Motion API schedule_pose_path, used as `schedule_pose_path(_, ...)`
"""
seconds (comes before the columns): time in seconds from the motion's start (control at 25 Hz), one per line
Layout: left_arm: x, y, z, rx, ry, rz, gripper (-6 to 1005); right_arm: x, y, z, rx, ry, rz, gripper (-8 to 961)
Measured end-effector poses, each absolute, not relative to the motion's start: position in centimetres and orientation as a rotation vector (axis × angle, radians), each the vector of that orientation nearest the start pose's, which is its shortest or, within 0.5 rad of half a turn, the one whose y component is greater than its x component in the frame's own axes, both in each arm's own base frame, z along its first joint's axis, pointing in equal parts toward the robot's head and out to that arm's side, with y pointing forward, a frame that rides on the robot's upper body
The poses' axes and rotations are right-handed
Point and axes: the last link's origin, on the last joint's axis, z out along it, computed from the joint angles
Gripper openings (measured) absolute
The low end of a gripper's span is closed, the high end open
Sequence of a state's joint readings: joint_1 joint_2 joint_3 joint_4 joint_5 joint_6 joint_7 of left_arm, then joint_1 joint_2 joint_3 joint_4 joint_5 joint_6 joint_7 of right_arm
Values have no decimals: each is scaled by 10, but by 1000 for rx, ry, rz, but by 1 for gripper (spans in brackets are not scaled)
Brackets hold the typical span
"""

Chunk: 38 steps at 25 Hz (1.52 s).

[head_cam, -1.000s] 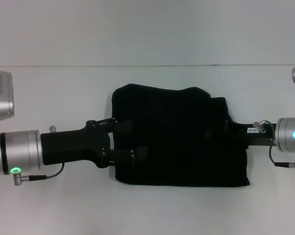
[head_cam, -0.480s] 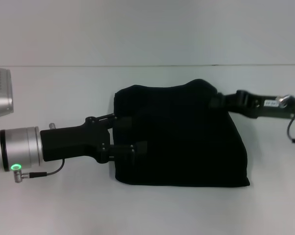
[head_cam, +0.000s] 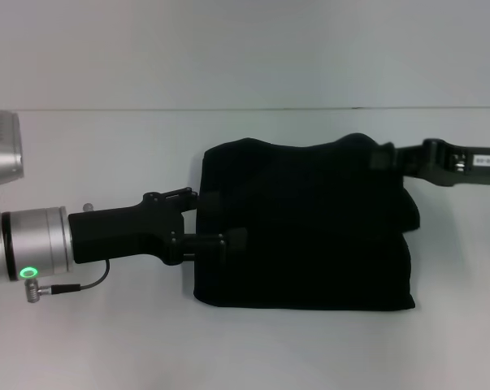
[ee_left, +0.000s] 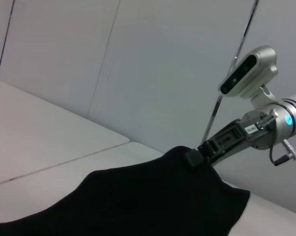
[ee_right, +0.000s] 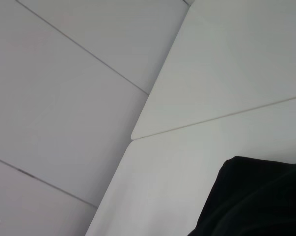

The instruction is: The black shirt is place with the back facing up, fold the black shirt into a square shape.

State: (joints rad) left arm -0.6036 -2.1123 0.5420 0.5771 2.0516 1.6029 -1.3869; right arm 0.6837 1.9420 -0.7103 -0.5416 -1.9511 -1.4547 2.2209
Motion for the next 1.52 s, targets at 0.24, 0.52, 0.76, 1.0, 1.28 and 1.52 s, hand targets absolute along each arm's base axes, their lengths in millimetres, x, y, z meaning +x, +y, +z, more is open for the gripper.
schedule_pose_path(0.24,-241,334,-14,-2720,-718,-876,909,261,377,34,-2374,1698,695,30)
schedule_pose_path(0.52,-239,336,-16,-2726,-745,-878,908,293,367,21,-2280,1764,493,30)
schedule_pose_path(0.76,-238,336,-17,-2729,-750,-875,909,309,367,21,-2193,1775,476,74)
schedule_pose_path(1.0,-236,339,-19,-2727,-739,-867,908,306,381,39,-2145,1754,518,262)
schedule_pose_path(1.28,-239,362,-19,-2611,-869,-798,904,291,403,55,-2148,1683,523,567)
schedule_pose_path(1.52,-234,395,-19,-2430,-1083,-751,904,285,408,55,-2172,1631,544,565)
